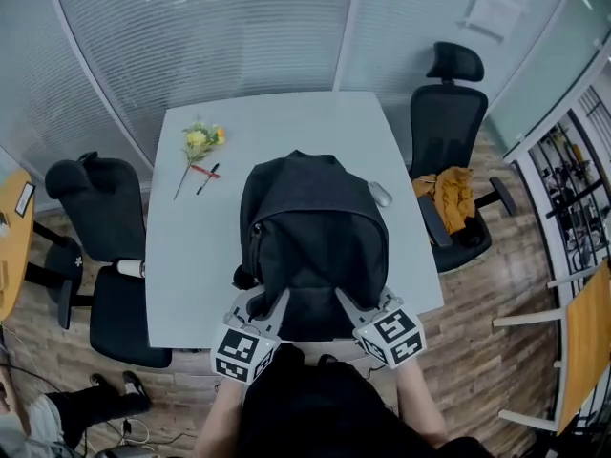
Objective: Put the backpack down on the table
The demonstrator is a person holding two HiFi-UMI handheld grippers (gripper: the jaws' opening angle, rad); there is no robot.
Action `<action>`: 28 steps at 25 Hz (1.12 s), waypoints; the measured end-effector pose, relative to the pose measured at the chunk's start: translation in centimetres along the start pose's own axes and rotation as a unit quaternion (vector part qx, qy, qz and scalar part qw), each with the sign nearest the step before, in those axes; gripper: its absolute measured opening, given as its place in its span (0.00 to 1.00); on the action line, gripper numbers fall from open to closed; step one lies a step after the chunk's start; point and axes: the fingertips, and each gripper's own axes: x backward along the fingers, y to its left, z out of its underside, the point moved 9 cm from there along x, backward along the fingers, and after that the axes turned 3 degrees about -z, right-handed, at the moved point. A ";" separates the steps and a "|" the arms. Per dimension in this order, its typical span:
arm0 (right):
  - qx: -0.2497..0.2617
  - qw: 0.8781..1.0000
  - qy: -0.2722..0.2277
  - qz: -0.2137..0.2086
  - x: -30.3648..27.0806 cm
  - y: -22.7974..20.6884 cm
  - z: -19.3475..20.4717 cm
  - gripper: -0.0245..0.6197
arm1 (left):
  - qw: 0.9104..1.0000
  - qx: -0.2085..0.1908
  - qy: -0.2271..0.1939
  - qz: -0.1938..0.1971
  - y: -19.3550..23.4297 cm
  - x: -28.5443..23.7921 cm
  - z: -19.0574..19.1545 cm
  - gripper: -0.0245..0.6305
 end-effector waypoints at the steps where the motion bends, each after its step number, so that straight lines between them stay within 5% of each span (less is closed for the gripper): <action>1: 0.000 1.000 0.002 0.003 -0.5 0.1 -0.3 0.07 | 1.000 0.001 0.000 0.004 0.7 -0.1 0.0 0.07; 12: 0.013 0.999 0.012 0.028 -4.5 -0.1 -3.3 0.07 | 1.000 -0.005 -0.012 0.023 5.9 -1.1 -0.8 0.07; 28: 0.044 0.999 0.015 0.005 -8.5 -3.3 -4.9 0.07 | 0.999 -0.025 -0.001 -0.022 8.4 -3.5 -1.3 0.07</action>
